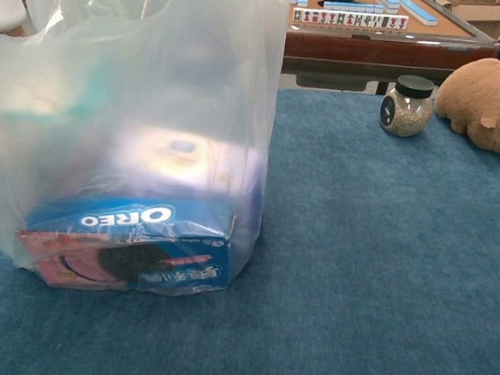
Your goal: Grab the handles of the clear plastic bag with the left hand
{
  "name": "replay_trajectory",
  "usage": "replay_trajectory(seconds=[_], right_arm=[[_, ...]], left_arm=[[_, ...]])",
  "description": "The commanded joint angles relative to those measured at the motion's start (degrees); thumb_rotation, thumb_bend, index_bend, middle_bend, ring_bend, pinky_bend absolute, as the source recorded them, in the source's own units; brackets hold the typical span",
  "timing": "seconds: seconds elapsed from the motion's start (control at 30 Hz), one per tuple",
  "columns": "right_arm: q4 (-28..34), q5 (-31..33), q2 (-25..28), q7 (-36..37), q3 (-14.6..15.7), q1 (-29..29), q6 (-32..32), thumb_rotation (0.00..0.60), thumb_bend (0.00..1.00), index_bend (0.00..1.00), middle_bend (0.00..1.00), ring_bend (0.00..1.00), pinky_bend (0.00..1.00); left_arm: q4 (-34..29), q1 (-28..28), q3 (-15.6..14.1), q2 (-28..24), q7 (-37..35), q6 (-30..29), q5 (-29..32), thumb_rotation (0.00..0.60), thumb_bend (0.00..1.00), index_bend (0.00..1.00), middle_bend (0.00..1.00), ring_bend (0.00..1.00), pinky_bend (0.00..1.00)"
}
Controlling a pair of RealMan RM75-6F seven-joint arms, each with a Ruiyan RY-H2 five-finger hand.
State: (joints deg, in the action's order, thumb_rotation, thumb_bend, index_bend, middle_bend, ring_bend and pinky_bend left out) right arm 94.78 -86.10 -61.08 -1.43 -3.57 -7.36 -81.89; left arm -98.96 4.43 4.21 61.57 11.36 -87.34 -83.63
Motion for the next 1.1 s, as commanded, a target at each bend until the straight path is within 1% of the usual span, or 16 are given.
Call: replay_trajectory(seconds=[0.03, 0.23, 0.4, 0.6, 0.77, 0.87, 0.9, 0.93, 0.97, 1.03, 1.1], right_arm=[[0.1, -0.1, 0.1, 0.0, 0.1, 0.1, -0.2, 0.600, 0.27, 0.34, 0.38, 0.30, 0.29], [0.4, -0.4, 0.6, -0.1, -0.2, 0.4, -1.1, 0.600, 0.27, 0.34, 0.38, 0.30, 0.29], [0.5, -0.3, 1.1, -0.2, -0.8, 0.7, -2.2, 0.600, 0.27, 0.34, 0.38, 0.30, 0.29], [0.9, -0.7, 1.7, -0.4, -1.3, 0.8, -3.3, 0.600, 0.27, 0.34, 0.38, 0.30, 0.29], [1.1, -0.7, 1.9, -0.4, -1.4, 1.1, -3.8, 0.600, 0.27, 0.34, 0.38, 0.30, 0.29], [1.1, -0.6, 1.9, -0.5, -1.4, 1.3, -4.0, 0.600, 0.27, 0.34, 0.38, 0.30, 0.29], [1.1, -0.6, 1.9, -0.5, -1.4, 1.3, -4.1, 0.600, 0.27, 0.34, 0.38, 0.30, 0.29], [1.1, -0.5, 1.9, -0.5, -1.4, 1.4, -4.1, 0.600, 0.27, 0.34, 0.38, 0.30, 0.29], [1.1, -0.5, 1.9, -0.5, -1.3, 1.4, -4.1, 0.600, 0.27, 0.34, 0.38, 0.30, 0.29], [1.1, -0.4, 1.9, -0.5, -1.3, 1.5, -4.1, 0.600, 0.27, 0.34, 0.38, 0.30, 0.29], [1.1, -0.3, 1.9, -0.5, -1.3, 1.6, -4.1, 0.600, 0.27, 0.34, 0.38, 0.30, 0.29]], left_arm=[[0.2, 0.1, 0.0, 0.1, -0.1, 0.1, -0.1, 0.600, 0.34, 0.28, 0.22, 0.19, 0.14], [0.2, 0.3, 0.0, -0.2, -2.3, 0.0, -1.0, 0.600, 0.34, 0.28, 0.22, 0.19, 0.14], [-0.5, 0.8, 0.0, -1.6, -6.7, 0.5, -2.2, 0.600, 0.34, 0.28, 0.22, 0.19, 0.14], [-2.8, 2.2, 0.0, -4.5, -15.4, 2.2, -4.6, 0.600, 0.34, 0.28, 0.22, 0.19, 0.14], [-4.5, 4.3, 0.1, -7.1, -23.8, 4.2, -7.1, 0.600, 0.34, 0.31, 0.22, 0.19, 0.14], [-5.3, 5.7, 0.0, -8.2, -27.3, 5.4, -8.8, 0.600, 0.34, 0.31, 0.22, 0.19, 0.14], [-5.6, 6.2, -0.1, -8.5, -28.4, 5.8, -9.4, 0.597, 0.34, 0.31, 0.22, 0.19, 0.14], [-6.0, 6.8, -0.2, -8.9, -30.0, 6.4, -10.2, 0.581, 0.34, 0.31, 0.22, 0.19, 0.13], [-6.2, 7.3, -0.3, -9.2, -31.3, 6.8, -10.7, 0.549, 0.33, 0.31, 0.22, 0.19, 0.12], [-6.6, 8.4, -0.3, -9.8, -34.5, 7.5, -11.8, 0.513, 0.33, 0.31, 0.22, 0.18, 0.11], [-6.7, 9.2, -0.3, -10.2, -37.3, 7.8, -12.5, 0.504, 0.32, 0.32, 0.22, 0.18, 0.11]])
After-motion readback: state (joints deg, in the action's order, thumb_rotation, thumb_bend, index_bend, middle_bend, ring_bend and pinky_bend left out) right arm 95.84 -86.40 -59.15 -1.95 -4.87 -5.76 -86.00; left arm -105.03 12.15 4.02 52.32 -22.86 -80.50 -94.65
